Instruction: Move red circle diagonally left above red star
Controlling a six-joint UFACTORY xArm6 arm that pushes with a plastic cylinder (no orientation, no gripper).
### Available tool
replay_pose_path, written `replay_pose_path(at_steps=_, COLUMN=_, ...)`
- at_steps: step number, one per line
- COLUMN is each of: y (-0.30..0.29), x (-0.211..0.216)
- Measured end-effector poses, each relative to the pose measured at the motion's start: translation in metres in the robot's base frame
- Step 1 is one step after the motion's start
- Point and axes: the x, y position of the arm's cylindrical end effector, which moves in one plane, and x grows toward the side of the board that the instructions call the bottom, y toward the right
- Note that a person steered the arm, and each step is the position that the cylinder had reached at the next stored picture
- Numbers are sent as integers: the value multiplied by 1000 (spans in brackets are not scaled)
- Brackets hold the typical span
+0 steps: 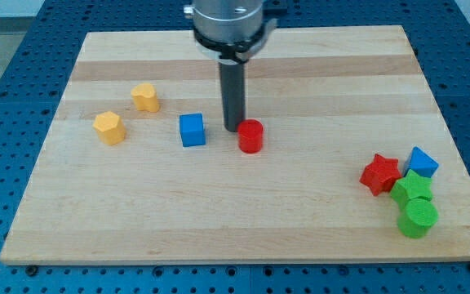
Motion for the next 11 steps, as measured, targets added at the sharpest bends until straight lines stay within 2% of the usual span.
replay_pose_path(at_steps=3, y=11, x=35)
replay_pose_path(at_steps=7, y=15, x=109)
replay_pose_path(at_steps=8, y=21, x=108)
replay_pose_path(at_steps=10, y=25, x=78)
replay_pose_path(at_steps=11, y=51, x=75)
